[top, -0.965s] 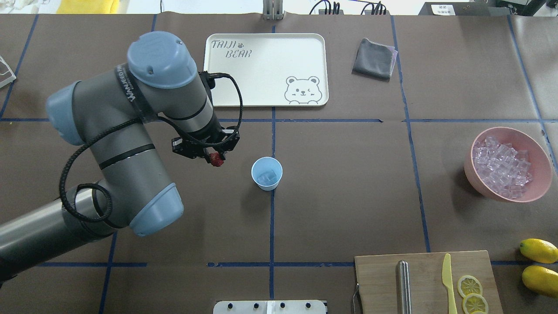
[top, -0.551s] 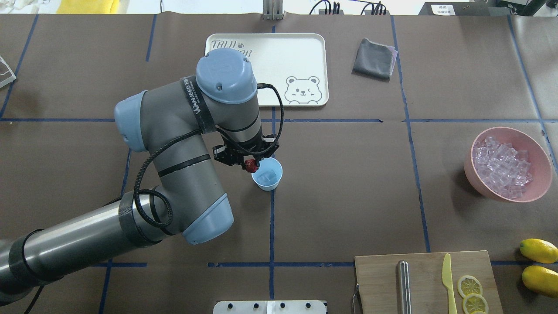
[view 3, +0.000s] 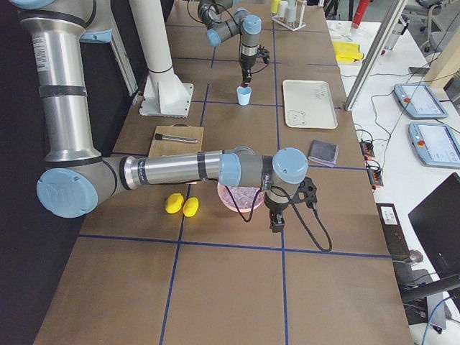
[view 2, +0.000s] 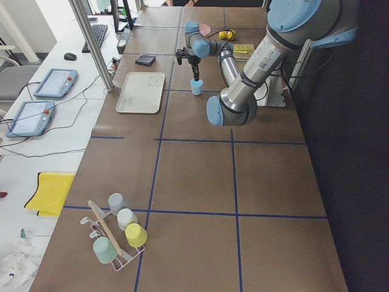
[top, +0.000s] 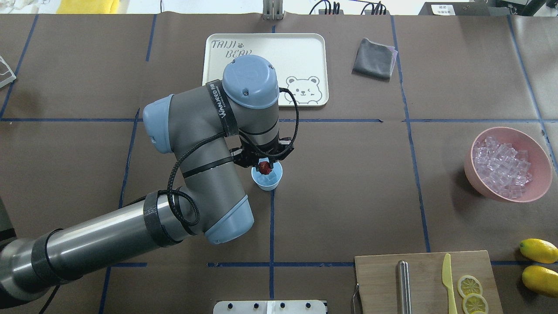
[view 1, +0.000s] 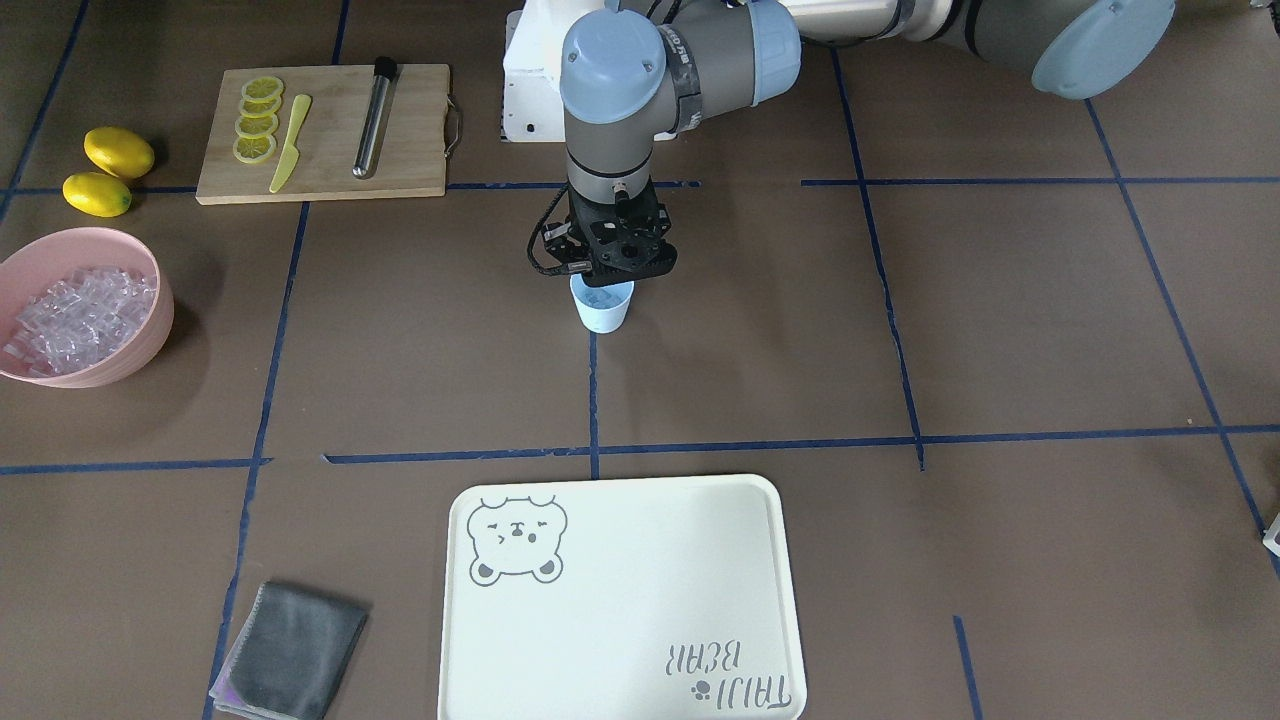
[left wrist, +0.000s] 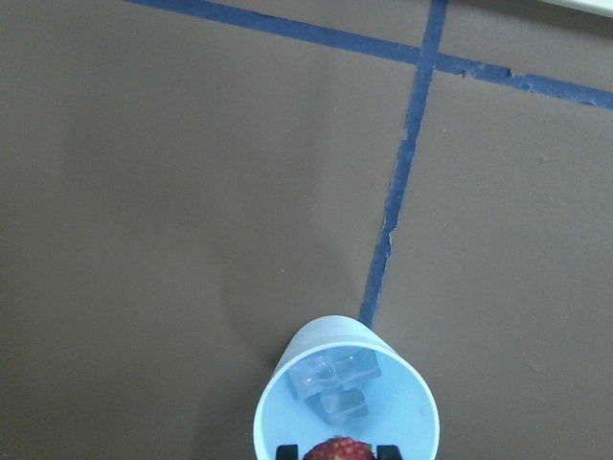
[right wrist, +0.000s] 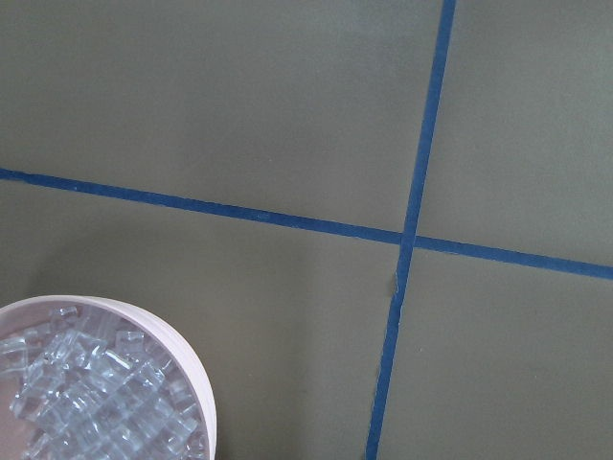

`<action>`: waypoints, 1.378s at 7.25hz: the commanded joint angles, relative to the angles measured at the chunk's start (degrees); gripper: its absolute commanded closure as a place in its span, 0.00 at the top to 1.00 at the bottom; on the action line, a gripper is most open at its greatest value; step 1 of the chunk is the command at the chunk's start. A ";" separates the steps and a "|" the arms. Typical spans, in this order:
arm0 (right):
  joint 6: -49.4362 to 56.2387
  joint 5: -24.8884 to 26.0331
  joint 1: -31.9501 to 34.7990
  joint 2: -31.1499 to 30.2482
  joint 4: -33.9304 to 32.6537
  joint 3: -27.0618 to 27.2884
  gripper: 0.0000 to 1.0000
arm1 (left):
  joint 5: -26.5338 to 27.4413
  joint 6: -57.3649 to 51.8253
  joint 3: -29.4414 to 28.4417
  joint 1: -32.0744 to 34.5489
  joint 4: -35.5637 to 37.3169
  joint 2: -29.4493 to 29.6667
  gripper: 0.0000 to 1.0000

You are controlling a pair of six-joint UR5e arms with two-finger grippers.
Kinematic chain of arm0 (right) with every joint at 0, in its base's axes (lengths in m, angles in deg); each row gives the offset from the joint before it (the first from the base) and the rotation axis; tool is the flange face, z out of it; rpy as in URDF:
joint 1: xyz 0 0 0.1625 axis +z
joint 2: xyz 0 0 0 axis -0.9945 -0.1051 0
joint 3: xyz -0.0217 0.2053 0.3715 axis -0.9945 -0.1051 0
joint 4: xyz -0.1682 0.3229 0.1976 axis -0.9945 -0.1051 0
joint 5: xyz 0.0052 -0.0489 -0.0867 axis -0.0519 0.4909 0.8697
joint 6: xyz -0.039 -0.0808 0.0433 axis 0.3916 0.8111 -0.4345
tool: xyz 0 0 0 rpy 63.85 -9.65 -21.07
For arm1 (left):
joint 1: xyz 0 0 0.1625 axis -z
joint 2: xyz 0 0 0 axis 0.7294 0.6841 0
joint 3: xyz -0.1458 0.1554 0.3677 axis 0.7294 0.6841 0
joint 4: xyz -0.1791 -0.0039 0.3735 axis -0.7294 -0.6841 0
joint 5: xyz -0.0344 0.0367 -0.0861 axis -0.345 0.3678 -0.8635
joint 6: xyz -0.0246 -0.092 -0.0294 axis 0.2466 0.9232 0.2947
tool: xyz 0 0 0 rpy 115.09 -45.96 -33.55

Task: Put ice and strawberries in cup
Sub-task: 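Open the left gripper to drop the strawberry into the cup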

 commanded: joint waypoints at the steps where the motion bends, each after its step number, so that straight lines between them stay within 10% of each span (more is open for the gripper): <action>1: 0.00 -0.01 0.01 0.00 0.00 0.00 1.00 | 0.12 -0.05 -0.48 -0.08 -0.35 0.23 0.09; 3: 0.00 -0.01 0.09 0.00 0.00 0.00 1.00 | 0.20 -0.05 -0.30 -0.08 -0.35 0.15 1.00; 7: 0.00 -0.01 0.27 -0.09 0.09 -0.09 1.00 | 0.29 -0.49 0.57 0.00 -0.17 -0.29 1.00; 10: -5.60 0.69 0.27 -3.51 14.62 -3.75 1.00 | -0.32 -5.75 3.29 3.68 0.79 -3.88 1.00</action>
